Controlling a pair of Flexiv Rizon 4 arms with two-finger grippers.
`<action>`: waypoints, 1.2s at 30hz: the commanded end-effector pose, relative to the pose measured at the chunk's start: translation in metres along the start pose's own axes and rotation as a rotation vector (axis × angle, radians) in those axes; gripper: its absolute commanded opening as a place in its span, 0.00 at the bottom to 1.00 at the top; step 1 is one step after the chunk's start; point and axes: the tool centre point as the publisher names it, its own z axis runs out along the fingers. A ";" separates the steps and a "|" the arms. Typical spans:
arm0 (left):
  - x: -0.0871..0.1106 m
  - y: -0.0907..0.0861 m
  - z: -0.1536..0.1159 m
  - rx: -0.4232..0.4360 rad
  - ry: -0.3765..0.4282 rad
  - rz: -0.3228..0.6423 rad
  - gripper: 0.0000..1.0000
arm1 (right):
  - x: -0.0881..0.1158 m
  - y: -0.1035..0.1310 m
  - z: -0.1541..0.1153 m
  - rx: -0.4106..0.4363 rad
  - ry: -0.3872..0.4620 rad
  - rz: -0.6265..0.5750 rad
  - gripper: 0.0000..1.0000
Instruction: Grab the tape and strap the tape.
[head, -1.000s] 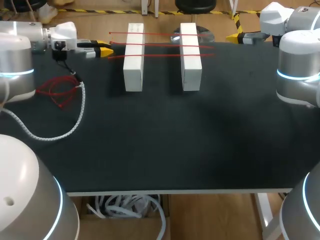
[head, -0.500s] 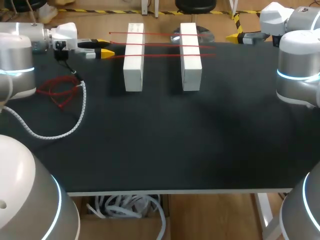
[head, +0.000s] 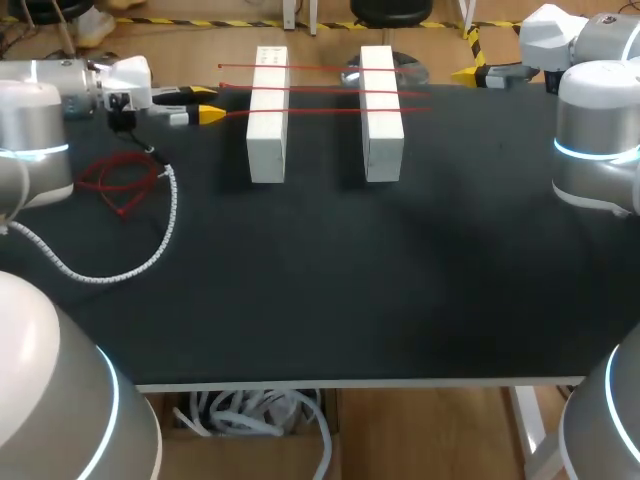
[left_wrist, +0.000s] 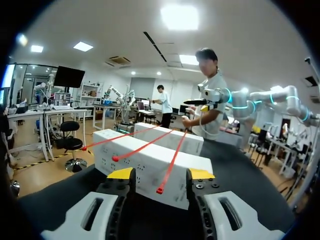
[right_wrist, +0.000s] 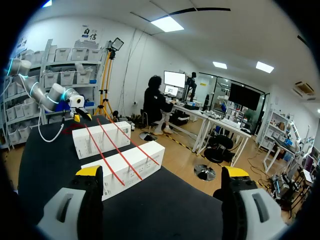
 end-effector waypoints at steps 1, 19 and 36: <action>0.004 0.009 -0.001 0.011 0.003 0.001 0.47 | 0.000 0.000 0.000 0.000 0.000 0.000 1.00; 0.008 0.022 0.003 0.015 0.016 -0.015 0.49 | 0.000 0.000 0.000 0.000 0.000 0.000 1.00; 0.006 0.023 0.006 0.008 0.021 -0.009 0.23 | 0.000 0.000 0.000 0.000 0.000 0.000 1.00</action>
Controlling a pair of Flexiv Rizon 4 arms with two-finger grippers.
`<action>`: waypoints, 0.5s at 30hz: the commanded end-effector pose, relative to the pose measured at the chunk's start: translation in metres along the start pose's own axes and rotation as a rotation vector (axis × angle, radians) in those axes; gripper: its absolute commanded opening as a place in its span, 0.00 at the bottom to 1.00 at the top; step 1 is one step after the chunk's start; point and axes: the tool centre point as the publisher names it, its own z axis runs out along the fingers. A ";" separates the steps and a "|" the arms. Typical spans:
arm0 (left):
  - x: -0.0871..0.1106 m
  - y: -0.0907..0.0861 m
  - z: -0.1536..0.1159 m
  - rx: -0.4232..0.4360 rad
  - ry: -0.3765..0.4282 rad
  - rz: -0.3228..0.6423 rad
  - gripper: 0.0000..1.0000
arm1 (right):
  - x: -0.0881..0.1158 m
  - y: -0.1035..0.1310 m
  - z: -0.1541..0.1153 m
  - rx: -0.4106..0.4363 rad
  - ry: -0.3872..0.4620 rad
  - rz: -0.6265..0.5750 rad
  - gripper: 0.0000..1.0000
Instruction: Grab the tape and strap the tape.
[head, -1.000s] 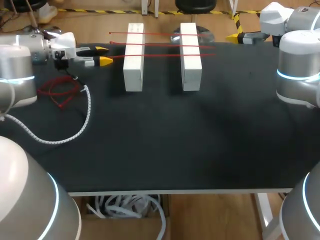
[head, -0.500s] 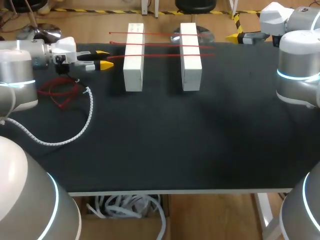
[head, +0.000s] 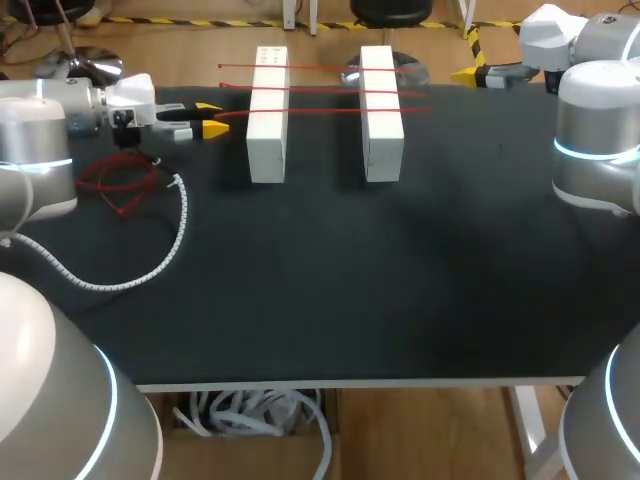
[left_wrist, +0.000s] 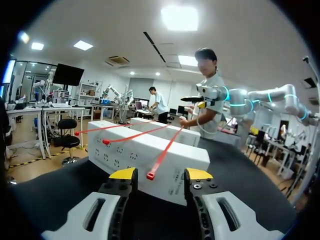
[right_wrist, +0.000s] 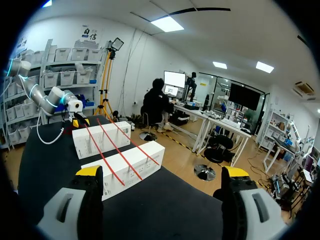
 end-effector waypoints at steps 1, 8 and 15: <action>-0.004 -0.001 0.002 0.002 0.002 0.002 0.20 | 0.000 0.000 0.000 0.000 0.000 0.000 1.00; -0.005 -0.004 0.004 0.007 0.011 0.008 0.20 | 0.000 0.000 0.000 0.000 0.000 0.000 1.00; -0.005 -0.005 0.004 0.005 0.014 0.010 0.17 | 0.000 0.000 0.000 0.000 0.000 0.000 1.00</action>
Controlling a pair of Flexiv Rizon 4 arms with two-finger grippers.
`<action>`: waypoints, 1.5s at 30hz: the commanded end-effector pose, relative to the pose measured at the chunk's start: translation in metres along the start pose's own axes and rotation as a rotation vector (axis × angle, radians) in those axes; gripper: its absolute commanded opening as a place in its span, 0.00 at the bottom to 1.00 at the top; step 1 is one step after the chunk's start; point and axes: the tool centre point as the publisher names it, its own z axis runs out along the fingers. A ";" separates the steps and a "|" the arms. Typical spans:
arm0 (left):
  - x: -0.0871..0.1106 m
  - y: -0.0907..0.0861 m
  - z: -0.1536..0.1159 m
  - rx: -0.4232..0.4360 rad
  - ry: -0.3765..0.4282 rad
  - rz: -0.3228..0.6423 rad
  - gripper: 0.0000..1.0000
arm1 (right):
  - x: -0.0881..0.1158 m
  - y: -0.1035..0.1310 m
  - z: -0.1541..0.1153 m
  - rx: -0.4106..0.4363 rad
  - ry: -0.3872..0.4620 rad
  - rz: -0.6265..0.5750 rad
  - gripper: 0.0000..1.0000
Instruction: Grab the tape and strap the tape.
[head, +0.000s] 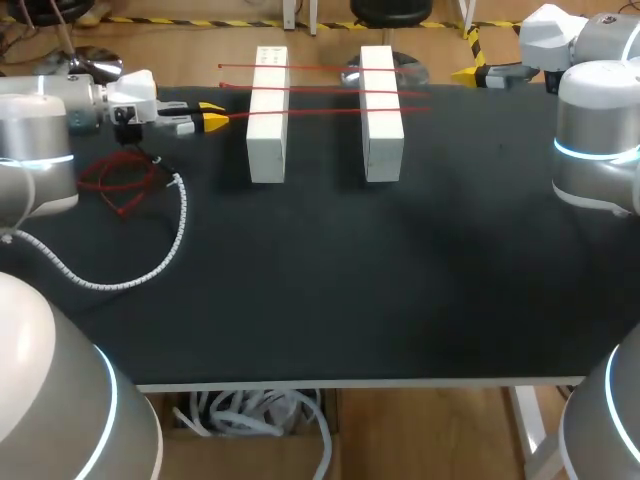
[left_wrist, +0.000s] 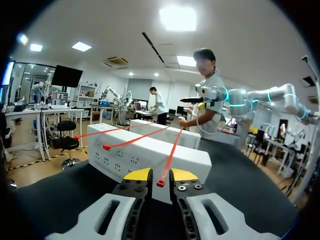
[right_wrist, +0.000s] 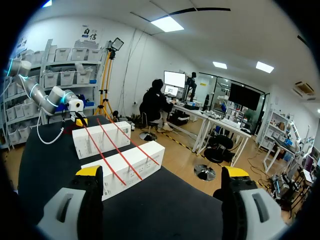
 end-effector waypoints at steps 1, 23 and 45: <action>-0.003 0.001 0.001 0.001 0.006 -0.001 0.16 | 0.000 0.000 0.000 0.000 0.000 0.000 1.00; -0.008 0.007 -0.004 0.021 -0.051 -0.043 0.22 | 0.000 0.000 0.000 0.000 0.000 0.000 1.00; -0.003 0.002 -0.006 0.036 -0.029 -0.034 0.11 | 0.000 0.000 0.000 0.000 0.000 0.000 1.00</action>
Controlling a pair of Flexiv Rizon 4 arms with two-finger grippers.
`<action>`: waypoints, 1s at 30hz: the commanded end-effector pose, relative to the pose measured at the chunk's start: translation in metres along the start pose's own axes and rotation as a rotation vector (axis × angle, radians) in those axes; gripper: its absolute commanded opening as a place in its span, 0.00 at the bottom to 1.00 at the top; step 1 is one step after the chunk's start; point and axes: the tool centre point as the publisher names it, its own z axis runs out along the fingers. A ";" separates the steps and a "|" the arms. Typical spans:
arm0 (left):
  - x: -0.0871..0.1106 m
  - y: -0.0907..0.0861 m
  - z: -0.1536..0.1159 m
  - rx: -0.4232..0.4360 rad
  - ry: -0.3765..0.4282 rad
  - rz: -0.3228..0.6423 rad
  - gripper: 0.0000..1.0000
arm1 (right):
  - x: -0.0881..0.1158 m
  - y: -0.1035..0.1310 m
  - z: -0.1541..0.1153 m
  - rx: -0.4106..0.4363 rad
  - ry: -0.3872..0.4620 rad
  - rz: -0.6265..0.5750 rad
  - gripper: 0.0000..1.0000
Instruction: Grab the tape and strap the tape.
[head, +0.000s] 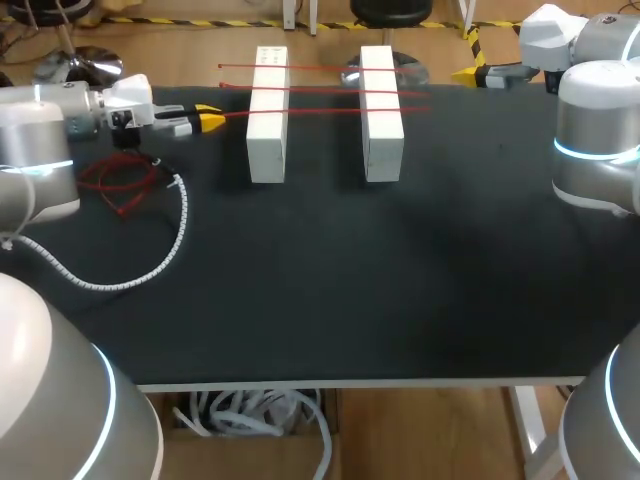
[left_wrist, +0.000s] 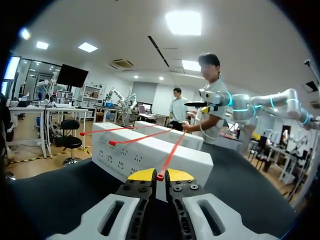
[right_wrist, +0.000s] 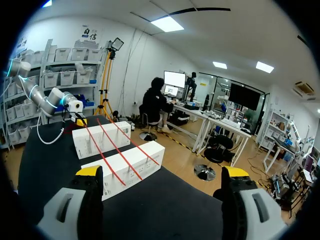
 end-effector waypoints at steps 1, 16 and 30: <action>0.001 0.000 0.000 -0.004 0.002 0.002 0.08 | 0.000 0.000 0.000 0.000 0.000 0.000 1.00; 0.008 -0.005 -0.004 -0.004 0.040 0.019 0.00 | 0.000 0.000 0.000 0.000 0.000 0.000 1.00; 0.027 -0.075 -0.009 0.063 0.095 0.062 0.00 | 0.000 0.000 0.000 0.000 0.000 0.000 1.00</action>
